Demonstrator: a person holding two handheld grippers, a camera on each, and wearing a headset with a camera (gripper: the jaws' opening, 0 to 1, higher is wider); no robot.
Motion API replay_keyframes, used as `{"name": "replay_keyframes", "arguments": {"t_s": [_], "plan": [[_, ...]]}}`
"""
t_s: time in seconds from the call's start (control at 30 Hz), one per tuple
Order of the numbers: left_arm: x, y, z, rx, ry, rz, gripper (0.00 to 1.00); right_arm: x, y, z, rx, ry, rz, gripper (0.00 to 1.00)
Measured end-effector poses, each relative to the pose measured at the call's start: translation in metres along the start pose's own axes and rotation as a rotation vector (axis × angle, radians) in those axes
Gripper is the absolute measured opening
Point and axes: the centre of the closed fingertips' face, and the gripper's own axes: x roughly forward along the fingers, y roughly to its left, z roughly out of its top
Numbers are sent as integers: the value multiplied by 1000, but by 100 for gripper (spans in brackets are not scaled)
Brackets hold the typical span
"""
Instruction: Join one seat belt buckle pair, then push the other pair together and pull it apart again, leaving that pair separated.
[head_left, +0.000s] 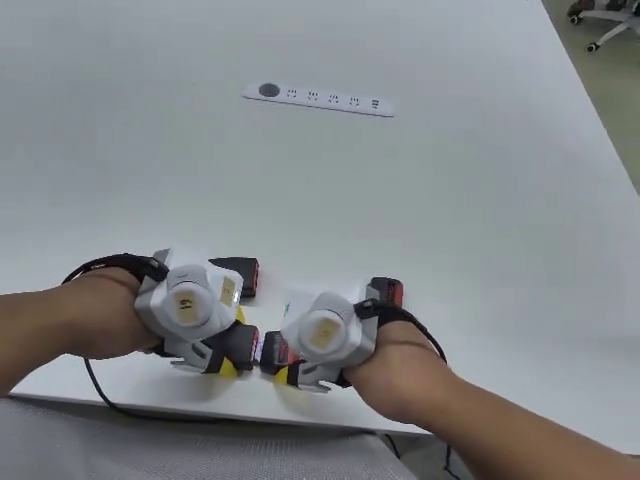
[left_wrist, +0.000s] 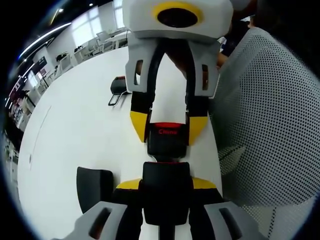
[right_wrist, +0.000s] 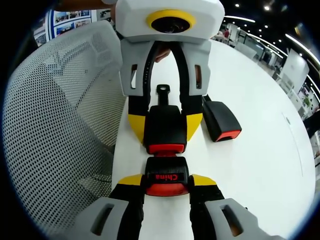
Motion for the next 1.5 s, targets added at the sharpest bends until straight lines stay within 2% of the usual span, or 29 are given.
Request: {"name": "replay_keyframes", "arguments": {"t_s": [0.2,0.57,0.97,1.5], "plan": [[2,-1,0,1,-5,-6,35,-3,0,-1,-31,-3,5,31],[4,2,-3,-14,-12,5,35,0,-1,-1,-4,-25,4,31],[5,1,-5,-38,-28,23,35,0,0,0,-27,-11,12,31],[5,1,-5,-42,-3,17,36,2,2,0,-26,-7,29,32]]}}
